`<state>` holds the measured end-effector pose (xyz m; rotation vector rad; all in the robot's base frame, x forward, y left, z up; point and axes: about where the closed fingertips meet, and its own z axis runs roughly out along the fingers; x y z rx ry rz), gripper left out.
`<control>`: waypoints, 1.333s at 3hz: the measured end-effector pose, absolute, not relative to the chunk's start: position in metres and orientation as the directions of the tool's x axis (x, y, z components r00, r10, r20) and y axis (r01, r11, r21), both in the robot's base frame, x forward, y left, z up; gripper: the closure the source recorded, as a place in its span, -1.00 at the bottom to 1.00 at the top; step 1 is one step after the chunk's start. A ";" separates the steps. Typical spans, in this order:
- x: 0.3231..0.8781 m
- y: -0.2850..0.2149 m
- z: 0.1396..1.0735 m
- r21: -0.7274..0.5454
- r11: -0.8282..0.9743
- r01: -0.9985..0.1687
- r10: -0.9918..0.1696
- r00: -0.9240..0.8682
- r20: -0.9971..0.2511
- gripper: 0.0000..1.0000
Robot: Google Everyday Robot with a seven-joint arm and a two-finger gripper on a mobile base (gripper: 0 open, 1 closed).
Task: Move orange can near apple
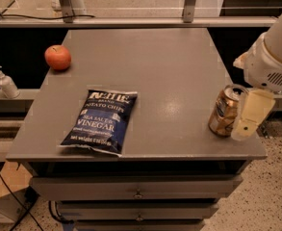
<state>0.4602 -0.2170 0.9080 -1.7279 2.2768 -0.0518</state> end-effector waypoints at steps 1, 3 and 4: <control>0.470 -0.220 0.889 -0.156 0.305 -0.940 -0.942 -0.272 -0.197 -0.67; 0.482 -0.210 0.891 -0.147 0.310 -0.939 -0.937 -0.275 -0.217 0.26; 0.489 -0.174 0.922 -0.202 0.265 -0.943 -0.935 -0.200 -0.294 0.72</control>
Offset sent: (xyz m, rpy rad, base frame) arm 0.0234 -0.0022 -0.0326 0.0384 0.0793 -0.0494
